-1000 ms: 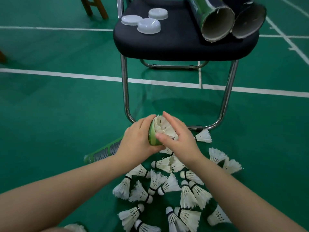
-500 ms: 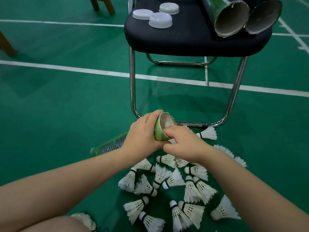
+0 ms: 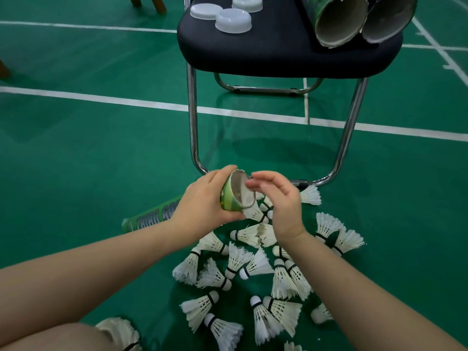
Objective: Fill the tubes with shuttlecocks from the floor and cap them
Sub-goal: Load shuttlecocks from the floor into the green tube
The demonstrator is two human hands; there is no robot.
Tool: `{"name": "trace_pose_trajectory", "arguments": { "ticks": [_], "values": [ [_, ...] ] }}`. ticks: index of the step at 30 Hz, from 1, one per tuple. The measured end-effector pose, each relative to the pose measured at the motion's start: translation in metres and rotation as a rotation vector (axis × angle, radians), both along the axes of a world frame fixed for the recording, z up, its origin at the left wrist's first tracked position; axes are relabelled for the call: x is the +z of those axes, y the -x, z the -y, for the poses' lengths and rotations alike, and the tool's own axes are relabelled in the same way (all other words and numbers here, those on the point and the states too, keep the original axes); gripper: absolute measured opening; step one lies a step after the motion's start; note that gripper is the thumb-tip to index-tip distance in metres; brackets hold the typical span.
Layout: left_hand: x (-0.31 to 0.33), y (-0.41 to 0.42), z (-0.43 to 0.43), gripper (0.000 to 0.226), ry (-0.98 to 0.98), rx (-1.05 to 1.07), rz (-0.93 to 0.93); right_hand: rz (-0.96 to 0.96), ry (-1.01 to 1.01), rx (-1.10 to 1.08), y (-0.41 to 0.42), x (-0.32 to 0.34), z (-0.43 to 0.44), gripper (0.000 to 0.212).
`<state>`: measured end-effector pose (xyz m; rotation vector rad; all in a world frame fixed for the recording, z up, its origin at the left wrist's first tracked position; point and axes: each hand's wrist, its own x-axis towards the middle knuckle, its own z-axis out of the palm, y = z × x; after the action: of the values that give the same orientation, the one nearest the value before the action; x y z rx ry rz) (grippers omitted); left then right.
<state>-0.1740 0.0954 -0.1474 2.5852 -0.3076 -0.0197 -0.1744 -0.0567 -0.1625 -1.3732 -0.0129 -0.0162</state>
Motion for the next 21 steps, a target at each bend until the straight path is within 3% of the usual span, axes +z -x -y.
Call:
{"name": "trace_pose_trajectory", "arguments": {
  "ticks": [4,10,16,21],
  "values": [
    [-0.001,0.002,-0.011,0.093,-0.011,0.023,-0.023,-0.119,0.061,-0.156,-0.006,-0.017,0.006,0.019],
    [-0.004,-0.002,-0.021,0.093,-0.023,0.051,-0.014,-0.378,0.623,0.076,-0.007,-0.091,0.012,0.017],
    [-0.006,-0.007,-0.028,0.094,0.002,0.059,0.016,-0.218,1.178,0.398,-0.011,-0.144,0.008,0.06],
    [-0.01,-0.014,-0.029,0.095,-0.002,0.074,0.016,-0.14,1.513,0.496,-0.014,-0.161,0.006,0.061]
  ]
}}
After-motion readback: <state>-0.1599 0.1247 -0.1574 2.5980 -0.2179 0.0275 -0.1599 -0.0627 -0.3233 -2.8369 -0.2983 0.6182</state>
